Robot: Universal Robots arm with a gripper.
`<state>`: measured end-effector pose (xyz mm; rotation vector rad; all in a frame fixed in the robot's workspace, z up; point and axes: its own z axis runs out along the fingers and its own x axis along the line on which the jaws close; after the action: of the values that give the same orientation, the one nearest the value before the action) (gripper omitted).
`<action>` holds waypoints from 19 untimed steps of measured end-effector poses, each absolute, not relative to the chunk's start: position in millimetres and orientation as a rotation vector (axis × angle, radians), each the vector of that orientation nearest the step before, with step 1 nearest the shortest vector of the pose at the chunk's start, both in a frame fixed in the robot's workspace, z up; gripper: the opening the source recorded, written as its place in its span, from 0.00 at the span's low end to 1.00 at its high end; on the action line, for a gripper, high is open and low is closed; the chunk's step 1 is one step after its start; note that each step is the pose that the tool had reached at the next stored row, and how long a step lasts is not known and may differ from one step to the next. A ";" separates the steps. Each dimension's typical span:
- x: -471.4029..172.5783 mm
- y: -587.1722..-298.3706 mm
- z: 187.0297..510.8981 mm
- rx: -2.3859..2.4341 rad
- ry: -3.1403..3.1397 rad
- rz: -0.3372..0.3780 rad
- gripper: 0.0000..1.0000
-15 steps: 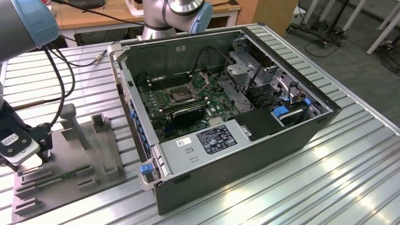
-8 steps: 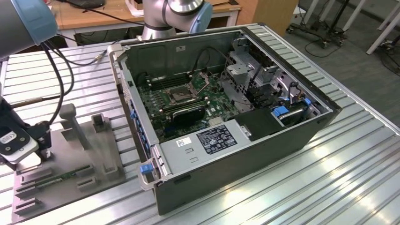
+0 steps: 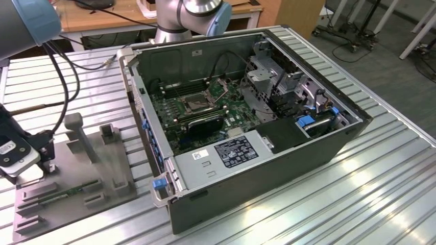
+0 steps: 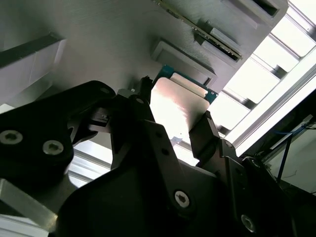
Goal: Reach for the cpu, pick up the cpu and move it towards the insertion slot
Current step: 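Pick up the cpu and move it towards the insertion slot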
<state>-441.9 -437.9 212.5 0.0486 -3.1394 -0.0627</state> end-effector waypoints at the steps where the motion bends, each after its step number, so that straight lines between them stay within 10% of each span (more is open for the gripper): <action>1: -441.9 -437.9 213.1 0.049 -3.139 -0.063 0.55; 19: -441.9 -437.9 223.1 0.049 -3.139 -0.063 0.55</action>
<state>-441.9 -437.9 223.1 0.0487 -3.1395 -0.0627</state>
